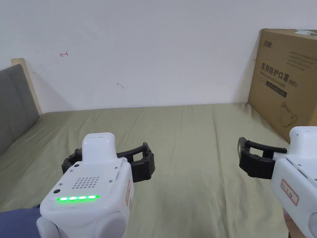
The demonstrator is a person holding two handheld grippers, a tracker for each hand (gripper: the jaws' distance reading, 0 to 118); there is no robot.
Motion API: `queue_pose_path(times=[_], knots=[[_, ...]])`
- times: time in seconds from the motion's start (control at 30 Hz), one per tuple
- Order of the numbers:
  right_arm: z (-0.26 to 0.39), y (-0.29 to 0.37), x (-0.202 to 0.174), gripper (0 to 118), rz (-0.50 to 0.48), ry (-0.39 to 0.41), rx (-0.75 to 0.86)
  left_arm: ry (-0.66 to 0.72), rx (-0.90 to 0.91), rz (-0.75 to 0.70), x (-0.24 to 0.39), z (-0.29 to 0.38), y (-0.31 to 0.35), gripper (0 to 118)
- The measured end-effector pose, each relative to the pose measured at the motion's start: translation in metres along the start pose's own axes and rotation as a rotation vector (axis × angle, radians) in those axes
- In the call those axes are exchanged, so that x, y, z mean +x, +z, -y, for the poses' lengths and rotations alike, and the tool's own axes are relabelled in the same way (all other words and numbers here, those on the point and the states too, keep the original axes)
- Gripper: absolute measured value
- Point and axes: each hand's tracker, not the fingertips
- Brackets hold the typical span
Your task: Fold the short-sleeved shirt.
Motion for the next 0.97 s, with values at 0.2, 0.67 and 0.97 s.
queue_pose_path(times=[0.2,0.67,0.97], knots=[[0.002,0.001,-0.001,118,-0.011,0.006,-0.004,0.001,-0.003,-0.034,0.003,0.002,0.001,117],[0.003,0.004,-0.002,118,-0.011,0.001,-0.002,0.043,0.013,-0.007,0.0,0.0,0.01,117],[0.004,0.004,-0.001,118,-0.012,-0.001,-0.006,0.086,0.021,0.015,-0.003,-0.004,0.011,117]])
